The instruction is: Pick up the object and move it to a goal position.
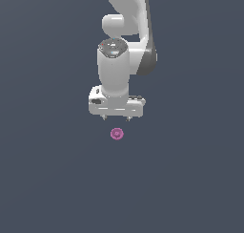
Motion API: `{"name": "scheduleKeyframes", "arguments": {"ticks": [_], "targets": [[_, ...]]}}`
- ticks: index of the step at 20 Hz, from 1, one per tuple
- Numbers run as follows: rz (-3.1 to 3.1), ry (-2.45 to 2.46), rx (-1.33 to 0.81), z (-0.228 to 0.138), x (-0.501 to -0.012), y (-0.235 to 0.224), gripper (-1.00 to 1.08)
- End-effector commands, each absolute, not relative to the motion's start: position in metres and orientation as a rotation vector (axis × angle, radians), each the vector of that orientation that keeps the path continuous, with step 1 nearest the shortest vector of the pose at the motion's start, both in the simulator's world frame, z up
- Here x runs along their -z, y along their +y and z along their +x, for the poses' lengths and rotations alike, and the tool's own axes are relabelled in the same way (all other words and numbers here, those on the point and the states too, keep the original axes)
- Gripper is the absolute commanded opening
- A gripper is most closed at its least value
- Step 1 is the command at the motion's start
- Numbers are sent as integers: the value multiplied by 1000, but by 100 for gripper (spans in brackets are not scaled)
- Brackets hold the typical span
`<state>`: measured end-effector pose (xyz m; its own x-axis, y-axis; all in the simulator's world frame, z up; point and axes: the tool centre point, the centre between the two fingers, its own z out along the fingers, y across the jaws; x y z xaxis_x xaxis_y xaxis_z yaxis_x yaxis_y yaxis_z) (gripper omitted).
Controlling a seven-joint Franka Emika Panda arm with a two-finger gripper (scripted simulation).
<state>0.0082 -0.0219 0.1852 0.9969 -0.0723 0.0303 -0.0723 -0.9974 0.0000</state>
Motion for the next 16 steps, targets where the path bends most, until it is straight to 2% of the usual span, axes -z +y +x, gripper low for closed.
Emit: {"name": "scheduleKeyframes", "arguments": {"ticks": [1,10,16], "targets": [[3138,-114,-48,8,-185,-22,100],[3119,-34,-137,26,-210,-16,100],[3120,-24,-128,25,-205,-16,100]]}}
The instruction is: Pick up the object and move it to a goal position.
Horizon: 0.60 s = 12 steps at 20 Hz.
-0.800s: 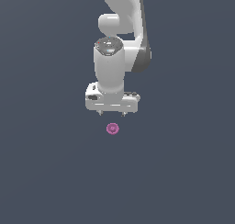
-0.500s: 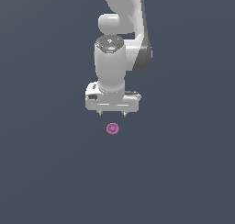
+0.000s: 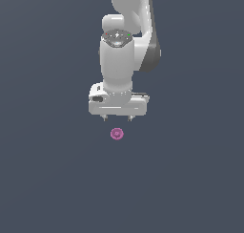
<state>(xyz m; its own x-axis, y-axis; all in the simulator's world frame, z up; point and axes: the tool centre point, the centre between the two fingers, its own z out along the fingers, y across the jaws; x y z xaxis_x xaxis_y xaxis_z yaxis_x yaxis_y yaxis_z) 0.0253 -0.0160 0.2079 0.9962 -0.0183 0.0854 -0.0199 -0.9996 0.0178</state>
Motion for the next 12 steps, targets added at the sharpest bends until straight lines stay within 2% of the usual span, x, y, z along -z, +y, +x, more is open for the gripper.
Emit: {"name": "scheduleKeyframes", "arguments": {"ticks": [1,12], "targets": [[3120,-16,-125,25,-202,-17,100],[3126,188,-40,18,-126,-22,100]]}}
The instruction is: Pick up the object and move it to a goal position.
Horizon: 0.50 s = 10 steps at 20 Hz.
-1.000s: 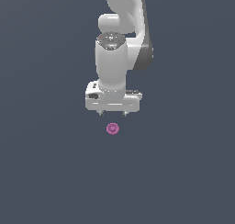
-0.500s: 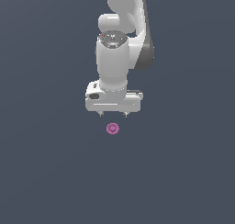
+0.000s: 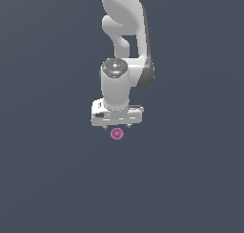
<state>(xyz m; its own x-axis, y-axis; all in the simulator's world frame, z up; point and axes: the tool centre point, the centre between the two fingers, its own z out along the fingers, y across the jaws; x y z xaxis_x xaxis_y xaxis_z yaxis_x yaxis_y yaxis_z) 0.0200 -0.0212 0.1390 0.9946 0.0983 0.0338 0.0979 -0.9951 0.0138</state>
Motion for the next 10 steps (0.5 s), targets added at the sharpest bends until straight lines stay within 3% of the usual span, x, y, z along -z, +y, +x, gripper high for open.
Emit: {"name": "scheduleKeyframes", "arguments": {"ticks": [1,10], "targets": [[3127,206,-32,17,-119,-23,100],[3129,285,0,12,-90,-24,100]]}}
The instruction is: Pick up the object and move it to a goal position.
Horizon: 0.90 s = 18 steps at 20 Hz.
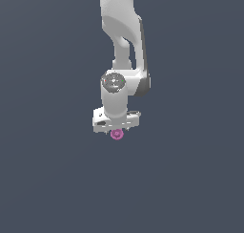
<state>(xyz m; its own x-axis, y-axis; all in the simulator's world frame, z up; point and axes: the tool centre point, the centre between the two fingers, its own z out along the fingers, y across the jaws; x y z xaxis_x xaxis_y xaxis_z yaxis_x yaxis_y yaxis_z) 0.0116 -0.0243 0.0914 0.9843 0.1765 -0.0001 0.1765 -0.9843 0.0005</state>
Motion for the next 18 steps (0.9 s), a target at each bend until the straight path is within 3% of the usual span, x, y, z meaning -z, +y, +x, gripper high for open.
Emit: {"name": "scheduleKeyframes", "arguments": {"ticks": [1,18], "targets": [[3129,279,0,12,-91,-24,100],[3129,285,0,11,-40,-24,100]]}}
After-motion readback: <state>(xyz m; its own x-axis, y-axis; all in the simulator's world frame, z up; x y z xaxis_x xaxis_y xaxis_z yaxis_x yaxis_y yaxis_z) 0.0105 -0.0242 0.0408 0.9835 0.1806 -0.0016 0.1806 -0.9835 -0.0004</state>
